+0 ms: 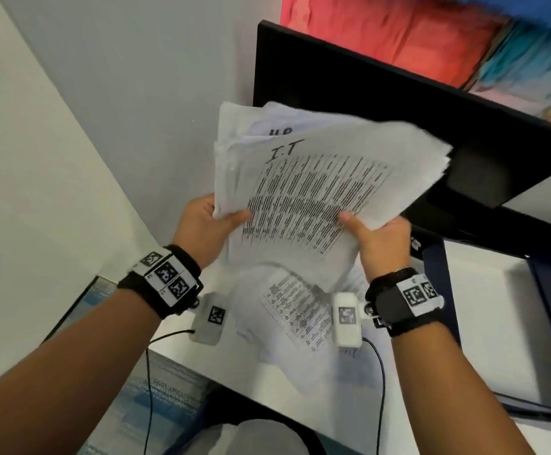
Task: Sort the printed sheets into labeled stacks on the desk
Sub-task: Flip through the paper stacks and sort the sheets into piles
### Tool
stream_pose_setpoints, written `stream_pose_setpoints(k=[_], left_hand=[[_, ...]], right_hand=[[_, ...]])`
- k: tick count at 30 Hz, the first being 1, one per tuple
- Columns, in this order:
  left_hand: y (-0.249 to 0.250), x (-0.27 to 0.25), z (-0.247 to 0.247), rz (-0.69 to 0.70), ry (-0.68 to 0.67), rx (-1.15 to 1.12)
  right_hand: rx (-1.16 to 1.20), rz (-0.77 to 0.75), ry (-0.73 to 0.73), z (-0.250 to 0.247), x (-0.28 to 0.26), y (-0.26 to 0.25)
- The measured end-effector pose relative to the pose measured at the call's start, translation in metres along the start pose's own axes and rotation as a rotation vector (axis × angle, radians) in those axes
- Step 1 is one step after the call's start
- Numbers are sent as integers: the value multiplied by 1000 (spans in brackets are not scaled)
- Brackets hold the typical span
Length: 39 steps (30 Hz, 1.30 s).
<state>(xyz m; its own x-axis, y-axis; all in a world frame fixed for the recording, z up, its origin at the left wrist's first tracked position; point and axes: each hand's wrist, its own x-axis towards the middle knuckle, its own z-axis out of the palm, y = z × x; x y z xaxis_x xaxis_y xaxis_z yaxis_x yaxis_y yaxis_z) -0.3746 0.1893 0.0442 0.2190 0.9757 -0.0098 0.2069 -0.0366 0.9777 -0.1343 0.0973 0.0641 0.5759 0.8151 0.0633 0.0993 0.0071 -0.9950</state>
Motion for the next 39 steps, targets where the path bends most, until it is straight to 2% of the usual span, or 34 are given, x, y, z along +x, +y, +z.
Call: stream_pose_setpoints(k=[3,5,8,11,14,16,18,20,22,23,24,26,29,33,34,39], left_hand=[[11,-1,-1,111,87,0],[-2,-7,2,102,28,71],[-31,-15,12,-17,-65,128],[-36,-12,23,-75,-28,81],[-20,-6,27,-39,52,-35],[-22,-5,26,-40,42,-113],[-36,-9,30,-97,-35,-45],[-51,-13,36,-155,-67,62],[-52,-9,37,-148,-22,120],[-49,-5,34,-123,9,149],[-44,-1,30,-92,37,185],[-36,6,19,-65,72,240],[-33,10,6,-91,102,231],[-43,7,-12,-221,145,167],[-47,6,-16,-255,145,163],[-51,-5,-20,-329,117,168]], right_hand=[[-1,-156,35,-2,-10,-17],[-28,-112,0,0,-21,-3],[-49,36,-64,4,-32,26],[-53,78,-23,11,-33,29],[50,30,36,10,-28,14],[74,41,54,5,-27,17],[-52,190,57,3,-30,41],[-436,414,33,-1,-36,80],[-855,654,37,-13,-43,115],[-970,770,73,-20,-48,126],[-1023,859,109,-26,-53,134],[-1023,946,155,-34,-60,147],[-1042,886,148,-34,-56,159],[-1072,559,111,-33,-42,165],[-1077,528,83,-32,-41,165],[-1145,779,38,-21,-43,170]])
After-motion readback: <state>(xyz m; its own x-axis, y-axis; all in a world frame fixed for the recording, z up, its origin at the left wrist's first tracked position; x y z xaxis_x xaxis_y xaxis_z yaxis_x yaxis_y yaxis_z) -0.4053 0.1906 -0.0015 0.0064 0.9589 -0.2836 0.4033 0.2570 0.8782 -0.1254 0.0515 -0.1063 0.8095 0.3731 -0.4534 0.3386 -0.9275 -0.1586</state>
